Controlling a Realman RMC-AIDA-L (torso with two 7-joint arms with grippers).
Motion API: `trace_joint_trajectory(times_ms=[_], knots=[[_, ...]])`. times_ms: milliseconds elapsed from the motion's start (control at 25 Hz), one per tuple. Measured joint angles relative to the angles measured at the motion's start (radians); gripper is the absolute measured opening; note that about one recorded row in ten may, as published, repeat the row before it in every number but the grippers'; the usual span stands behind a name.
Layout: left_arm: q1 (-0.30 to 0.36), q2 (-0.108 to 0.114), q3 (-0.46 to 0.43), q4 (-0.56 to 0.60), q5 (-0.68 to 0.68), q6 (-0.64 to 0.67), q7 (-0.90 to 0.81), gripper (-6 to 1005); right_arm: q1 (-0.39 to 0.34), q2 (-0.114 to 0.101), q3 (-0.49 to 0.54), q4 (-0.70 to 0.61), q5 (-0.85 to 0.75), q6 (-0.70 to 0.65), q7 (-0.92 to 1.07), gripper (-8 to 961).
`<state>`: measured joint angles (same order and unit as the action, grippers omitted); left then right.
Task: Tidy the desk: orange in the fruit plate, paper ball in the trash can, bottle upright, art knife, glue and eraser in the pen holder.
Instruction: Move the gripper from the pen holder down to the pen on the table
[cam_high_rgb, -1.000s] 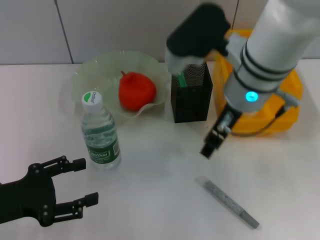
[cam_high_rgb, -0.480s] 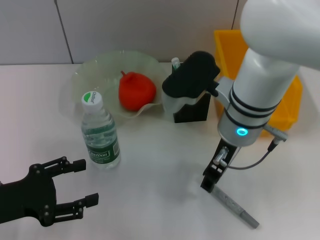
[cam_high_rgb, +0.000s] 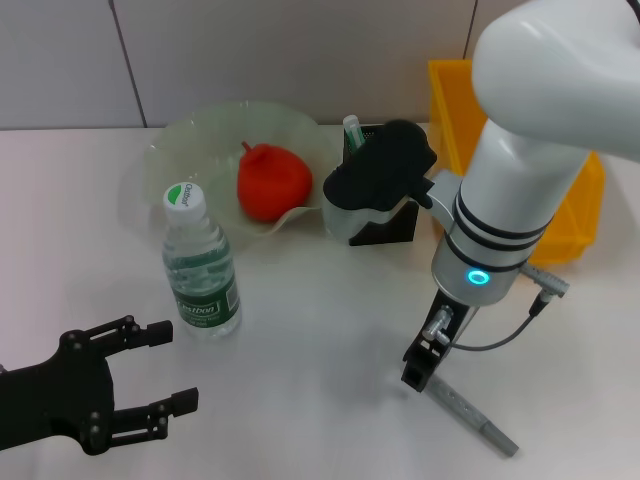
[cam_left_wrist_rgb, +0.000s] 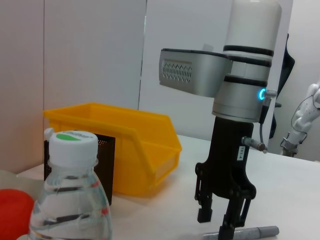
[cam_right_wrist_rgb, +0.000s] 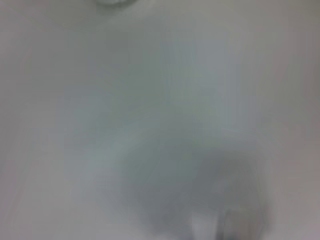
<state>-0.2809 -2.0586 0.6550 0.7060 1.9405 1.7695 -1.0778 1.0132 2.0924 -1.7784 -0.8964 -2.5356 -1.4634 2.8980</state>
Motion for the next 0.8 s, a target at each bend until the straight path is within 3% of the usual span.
trace_joint_trajectory(times_ms=[280, 480, 800], knots=[[0.001, 0.0, 0.0, -0.003, 0.0, 0.0, 0.001, 812, 0.009, 0.0, -0.041, 0.038, 0.041, 0.025, 0.0, 501], [0.002, 0.0, 0.0, -0.005, 0.0, -0.001, 0.002, 812, 0.009, 0.0, -0.042, 0.041, 0.044, 0.039, 0.0, 327], [0.007, 0.0, 0.0, -0.005, 0.0, -0.001, 0.003, 813, 0.013, 0.0, -0.05, 0.06, 0.049, 0.045, 0.0, 330]])
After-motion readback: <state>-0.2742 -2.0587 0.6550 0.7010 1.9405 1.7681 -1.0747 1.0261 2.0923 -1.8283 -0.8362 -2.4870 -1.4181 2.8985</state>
